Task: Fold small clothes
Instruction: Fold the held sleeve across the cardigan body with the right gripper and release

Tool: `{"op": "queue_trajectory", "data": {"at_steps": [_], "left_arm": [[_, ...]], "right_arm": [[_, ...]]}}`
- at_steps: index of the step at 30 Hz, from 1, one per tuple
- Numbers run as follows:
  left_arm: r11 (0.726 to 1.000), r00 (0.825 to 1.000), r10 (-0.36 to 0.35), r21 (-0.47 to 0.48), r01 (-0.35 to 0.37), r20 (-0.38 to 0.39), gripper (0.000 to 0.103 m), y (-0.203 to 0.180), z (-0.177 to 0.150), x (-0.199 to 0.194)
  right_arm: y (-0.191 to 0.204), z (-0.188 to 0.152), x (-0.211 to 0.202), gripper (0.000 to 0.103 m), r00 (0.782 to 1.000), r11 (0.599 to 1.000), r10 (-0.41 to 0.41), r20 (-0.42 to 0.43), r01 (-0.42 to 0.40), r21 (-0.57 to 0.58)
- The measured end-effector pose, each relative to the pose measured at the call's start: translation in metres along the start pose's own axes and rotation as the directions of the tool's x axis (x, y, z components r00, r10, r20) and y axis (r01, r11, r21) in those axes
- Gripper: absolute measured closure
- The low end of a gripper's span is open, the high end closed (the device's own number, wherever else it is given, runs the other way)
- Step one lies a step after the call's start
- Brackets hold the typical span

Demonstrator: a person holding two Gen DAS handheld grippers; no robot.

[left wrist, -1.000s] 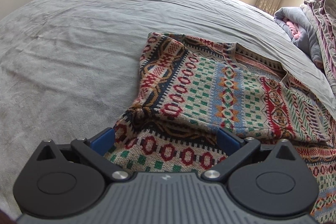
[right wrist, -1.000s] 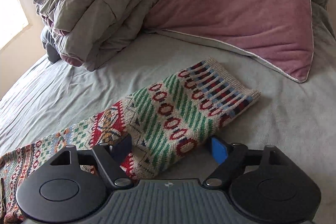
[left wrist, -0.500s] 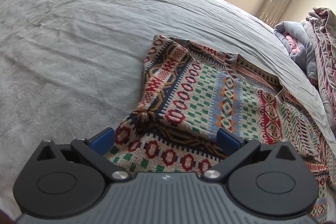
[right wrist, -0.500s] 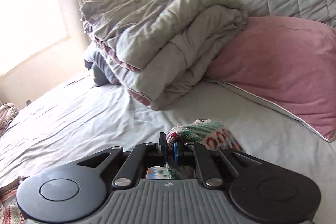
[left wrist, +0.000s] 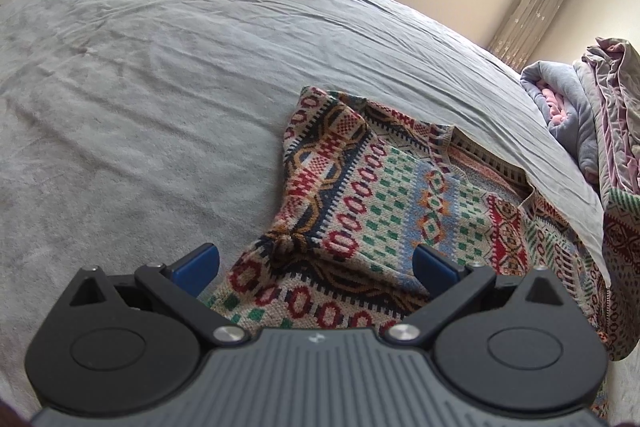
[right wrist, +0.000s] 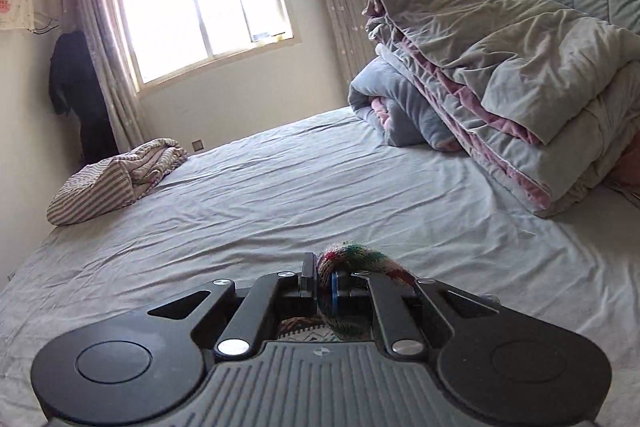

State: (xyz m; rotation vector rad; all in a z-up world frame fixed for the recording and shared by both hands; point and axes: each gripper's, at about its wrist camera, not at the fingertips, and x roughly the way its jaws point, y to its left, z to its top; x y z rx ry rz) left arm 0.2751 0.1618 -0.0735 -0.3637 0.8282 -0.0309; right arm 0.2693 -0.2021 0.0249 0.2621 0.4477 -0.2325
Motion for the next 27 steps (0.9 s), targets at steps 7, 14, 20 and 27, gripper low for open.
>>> {"op": "queue_trajectory", "data": {"at_steps": [7,14,20,27], "left_arm": [[1.0,1.0,-0.005,-0.024,0.005,0.005,0.001,0.006,0.003,-0.002],[0.999,1.0,-0.006,-0.039,0.006,0.006,0.001,0.01,0.005,-0.003],[0.999,1.0,-0.002,-0.037,0.002,0.007,0.001,0.011,0.005,-0.002],[1.0,1.0,0.017,-0.016,-0.017,0.013,0.001,0.01,0.004,-0.002]], "right_arm": [[0.08,-0.03,0.023,0.094,0.987,0.982,0.127,-0.098,-0.139,-0.127],[0.134,-0.069,0.03,0.094,0.959,0.945,0.195,-0.208,-0.24,-0.223],[0.162,-0.108,0.041,0.089,0.924,0.906,0.158,-0.347,-0.276,-0.321],[0.164,-0.123,0.019,0.055,0.877,0.87,0.23,-0.423,-0.38,-0.313]]}}
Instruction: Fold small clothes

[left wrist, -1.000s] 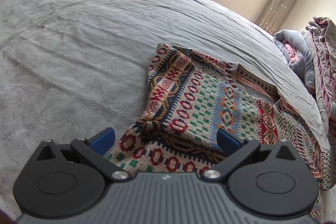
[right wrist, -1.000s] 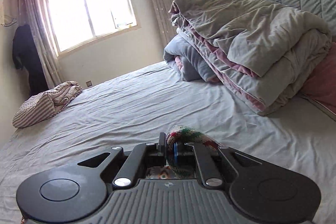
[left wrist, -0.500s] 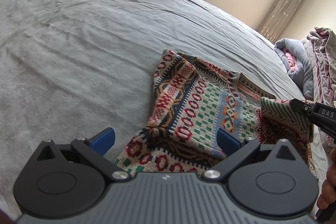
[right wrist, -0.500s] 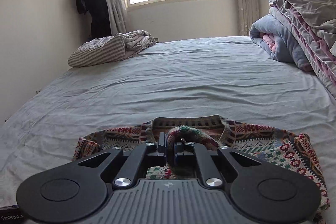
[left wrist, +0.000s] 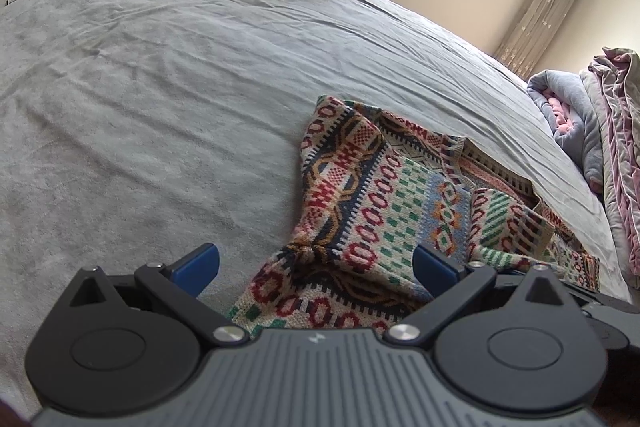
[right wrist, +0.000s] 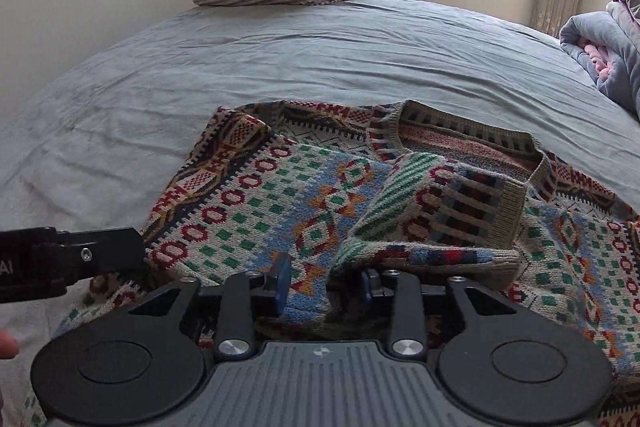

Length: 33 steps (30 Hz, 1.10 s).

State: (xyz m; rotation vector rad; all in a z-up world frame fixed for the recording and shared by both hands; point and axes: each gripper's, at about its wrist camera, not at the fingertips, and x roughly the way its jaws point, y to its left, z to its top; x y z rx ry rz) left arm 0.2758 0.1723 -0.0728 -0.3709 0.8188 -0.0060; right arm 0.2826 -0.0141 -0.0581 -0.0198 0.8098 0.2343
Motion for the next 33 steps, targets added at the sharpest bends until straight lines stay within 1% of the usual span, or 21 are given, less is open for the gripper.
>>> {"op": "queue_trajectory", "data": {"at_steps": [1,3,4,6,9,12,14,17,19,21,23,24,25,26,27,28,29,30,31,32,33], "left_arm": [[1.0,1.0,0.001,0.006,-0.001,0.0,0.001,-0.001,0.0,0.0],[0.999,1.0,0.005,0.033,-0.005,0.002,0.001,-0.006,-0.002,0.0],[0.999,1.0,0.008,0.048,-0.009,0.003,0.001,-0.009,-0.003,0.0],[0.996,1.0,0.022,0.086,-0.023,0.013,0.001,-0.015,-0.005,-0.002],[0.989,0.999,0.025,0.142,-0.03,0.039,0.001,-0.027,-0.008,-0.006],[0.979,0.999,0.008,0.205,-0.017,0.045,0.001,-0.042,-0.013,-0.006],[0.962,0.999,-0.011,0.271,-0.002,0.046,0.001,-0.055,-0.018,-0.004],[0.925,0.997,-0.042,0.381,0.016,0.06,0.002,-0.081,-0.027,-0.001],[0.89,0.995,-0.081,0.453,0.046,0.058,0.003,-0.101,-0.033,0.001],[0.837,0.992,-0.105,0.545,0.051,0.068,0.004,-0.127,-0.042,0.005],[0.776,0.988,-0.114,0.63,0.026,0.1,0.006,-0.153,-0.05,0.009],[0.749,0.987,-0.117,0.662,0.013,0.114,0.011,-0.164,-0.053,0.013],[0.732,0.986,-0.117,0.682,0.005,0.118,0.015,-0.173,-0.055,0.018],[0.718,0.988,-0.11,0.696,0.001,0.112,0.023,-0.181,-0.056,0.025],[0.715,0.99,-0.1,0.699,0.002,0.099,0.03,-0.187,-0.056,0.031],[0.72,0.992,-0.092,0.694,0.009,0.083,0.035,-0.19,-0.054,0.037],[0.729,0.993,-0.091,0.684,0.014,0.076,0.047,-0.191,-0.053,0.041],[0.747,0.993,-0.09,0.664,0.017,0.076,0.067,-0.189,-0.051,0.045],[0.767,0.993,-0.081,0.642,0.011,0.08,0.077,-0.186,-0.048,0.048],[0.793,0.994,-0.069,0.609,0.002,0.086,0.092,-0.181,-0.043,0.049],[0.825,0.993,-0.065,0.565,-0.003,0.099,0.097,-0.174,-0.038,0.048]], "right_arm": [[-0.002,0.0,-0.007,0.055,1.0,1.0,0.018,0.004,-0.018,0.001],[-0.004,-0.002,-0.022,0.051,1.0,1.0,0.016,0.014,-0.016,-0.017],[-0.006,-0.003,-0.031,0.043,1.0,1.0,0.012,0.024,-0.011,-0.024],[-0.013,-0.006,-0.05,0.031,0.998,0.999,0.009,0.058,-0.007,-0.034],[-0.032,-0.012,-0.072,0.027,0.995,1.0,-0.007,0.101,0.01,-0.027],[-0.056,-0.02,-0.085,0.019,0.989,0.998,-0.067,0.133,0.069,-0.011],[-0.073,-0.026,-0.086,0.018,0.985,0.995,-0.104,0.139,0.104,0.012],[-0.101,-0.036,-0.088,0.018,0.983,0.991,-0.119,0.143,0.108,0.085],[-0.119,-0.043,-0.088,0.018,0.983,0.985,-0.121,0.141,0.102,0.137],[-0.134,-0.048,-0.085,0.018,0.982,0.979,-0.128,0.138,0.103,0.177],[-0.144,-0.052,-0.084,0.018,0.983,0.973,-0.131,0.131,0.102,0.206],[-0.149,-0.052,-0.081,0.018,0.984,0.972,-0.127,0.127,0.098,0.215],[-0.152,-0.053,-0.081,0.018,0.984,0.971,-0.127,0.126,0.097,0.219],[-0.153,-0.053,-0.082,0.018,0.983,0.971,-0.129,0.128,0.099,0.22],[-0.156,-0.053,-0.083,0.018,0.982,0.97,-0.131,0.134,0.1,0.22],[-0.158,-0.053,-0.084,0.018,0.981,0.97,-0.134,0.14,0.1,0.222],[-0.159,-0.053,-0.085,0.018,0.98,0.969,-0.134,0.144,0.1,0.226],[-0.161,-0.053,-0.085,0.018,0.981,0.968,-0.132,0.146,0.096,0.232],[-0.162,-0.053,-0.085,0.018,0.981,0.967,-0.131,0.147,0.093,0.237],[-0.162,-0.054,-0.084,0.018,0.981,0.967,-0.13,0.147,0.092,0.24],[-0.163,-0.055,-0.082,0.018,0.981,0.967,-0.128,0.144,0.091,0.24]]}}
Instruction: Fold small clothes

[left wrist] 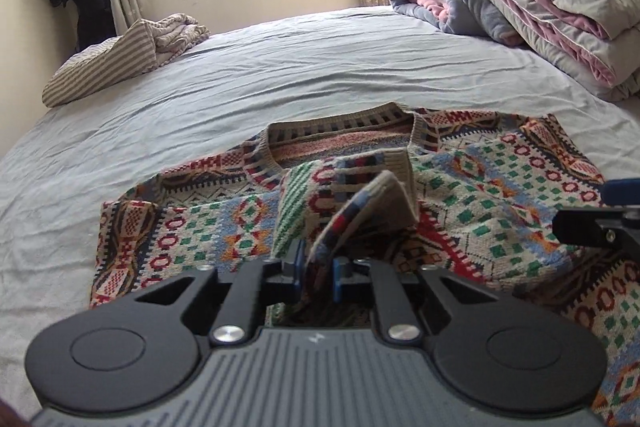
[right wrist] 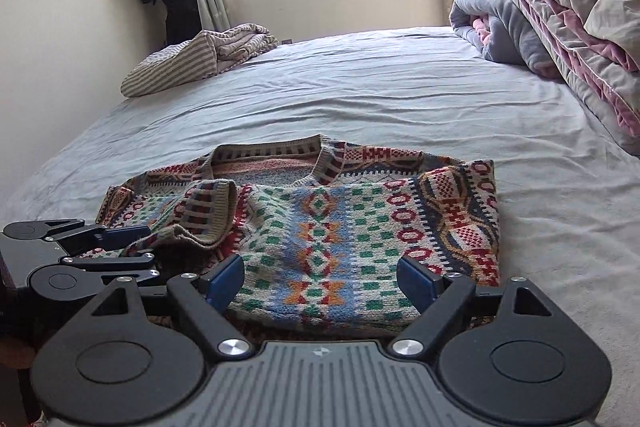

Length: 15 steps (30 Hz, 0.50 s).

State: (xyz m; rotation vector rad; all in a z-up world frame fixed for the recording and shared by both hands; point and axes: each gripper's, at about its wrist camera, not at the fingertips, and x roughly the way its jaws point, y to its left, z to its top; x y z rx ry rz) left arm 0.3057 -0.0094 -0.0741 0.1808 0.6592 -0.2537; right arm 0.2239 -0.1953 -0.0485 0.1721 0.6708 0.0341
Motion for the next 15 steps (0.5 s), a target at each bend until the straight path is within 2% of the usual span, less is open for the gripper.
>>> {"op": "queue_trajectory", "data": {"at_steps": [3,5,7,11,13,14,15], "left_arm": [[0.981,0.999,0.019,-0.191,-0.011,0.039,0.099,0.039,-0.002,-0.011],[0.949,0.998,0.033,-0.314,-0.015,0.055,0.099,0.067,-0.007,-0.018],[0.902,0.999,-0.007,-0.432,0.026,0.044,0.099,0.095,-0.019,-0.019],[0.833,0.996,-0.087,-0.55,0.066,-0.012,0.097,0.136,-0.05,-0.007],[0.796,0.994,-0.109,-0.598,0.095,0.014,0.096,0.156,-0.062,-0.006],[0.775,0.99,-0.134,-0.619,0.127,0.036,0.094,0.164,-0.066,-0.007],[0.741,0.981,-0.18,-0.647,0.18,0.066,0.089,0.173,-0.07,-0.006]], "right_arm": [[-0.001,-0.003,0.004,0.018,1.0,1.0,-0.005,-0.01,0.005,-0.004],[-0.003,-0.005,0.007,0.018,1.0,1.0,-0.011,-0.017,0.011,-0.003],[-0.004,-0.006,0.008,0.018,1.0,1.0,-0.014,-0.023,0.014,0.003],[-0.005,-0.009,0.01,0.018,0.999,1.0,-0.013,-0.031,0.013,0.005],[-0.006,-0.01,0.01,0.018,0.999,1.0,-0.015,-0.031,0.015,0.003],[-0.006,-0.01,0.01,0.018,0.999,1.0,-0.014,-0.032,0.014,0.004],[-0.007,-0.01,0.011,0.018,0.999,1.0,-0.01,-0.033,0.011,0.006]]}}
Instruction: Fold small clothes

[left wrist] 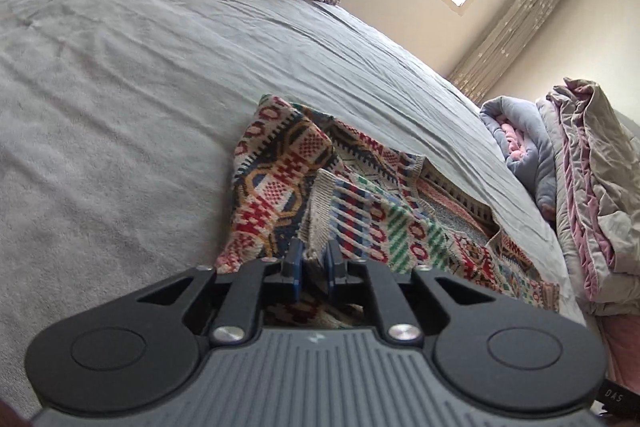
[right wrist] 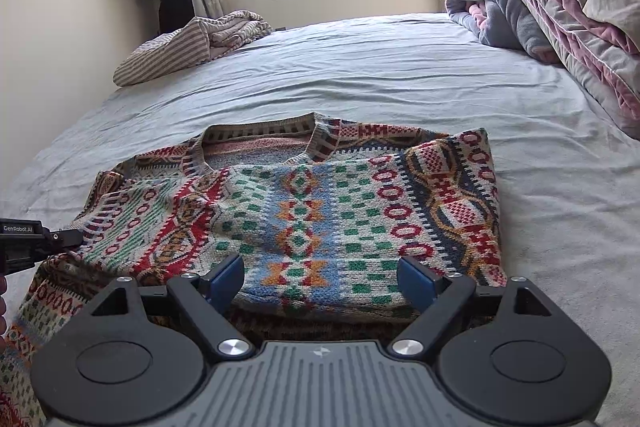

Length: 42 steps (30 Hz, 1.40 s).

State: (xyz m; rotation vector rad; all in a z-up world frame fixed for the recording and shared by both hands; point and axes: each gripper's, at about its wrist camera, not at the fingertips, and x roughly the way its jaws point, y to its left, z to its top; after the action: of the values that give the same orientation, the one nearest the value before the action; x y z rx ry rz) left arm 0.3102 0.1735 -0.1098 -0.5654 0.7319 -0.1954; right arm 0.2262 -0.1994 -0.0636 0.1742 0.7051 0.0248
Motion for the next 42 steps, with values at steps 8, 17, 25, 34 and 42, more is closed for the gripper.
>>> {"op": "queue_trajectory", "data": {"at_steps": [8,17,25,34,42], "left_arm": [[0.999,0.998,-0.052,0.015,0.052,-0.026,0.071,-0.007,0.013,0.021],[0.989,1.0,0.013,0.145,-0.014,0.01,0.1,-0.042,0.018,0.03],[0.987,0.981,0.031,0.148,-0.06,0.192,0.101,-0.046,0.036,-0.008],[0.953,0.969,0.217,0.186,-0.237,0.122,0.083,-0.017,0.016,0.015],[0.948,0.977,0.164,0.253,-0.194,0.136,0.067,-0.019,0.015,-0.017]], "right_arm": [[-0.006,0.003,0.0,0.018,1.0,1.0,-0.002,-0.003,0.002,0.013],[-0.038,0.013,-0.016,0.018,0.997,0.995,-0.049,0.055,0.044,0.088],[-0.064,0.015,-0.019,0.018,0.993,0.984,-0.088,0.079,0.075,0.161],[-0.062,0.01,-0.009,0.021,0.986,0.985,-0.154,0.059,0.148,0.09],[-0.071,0.004,-0.033,0.03,0.996,0.999,0.008,-0.086,-0.005,0.033]]}}
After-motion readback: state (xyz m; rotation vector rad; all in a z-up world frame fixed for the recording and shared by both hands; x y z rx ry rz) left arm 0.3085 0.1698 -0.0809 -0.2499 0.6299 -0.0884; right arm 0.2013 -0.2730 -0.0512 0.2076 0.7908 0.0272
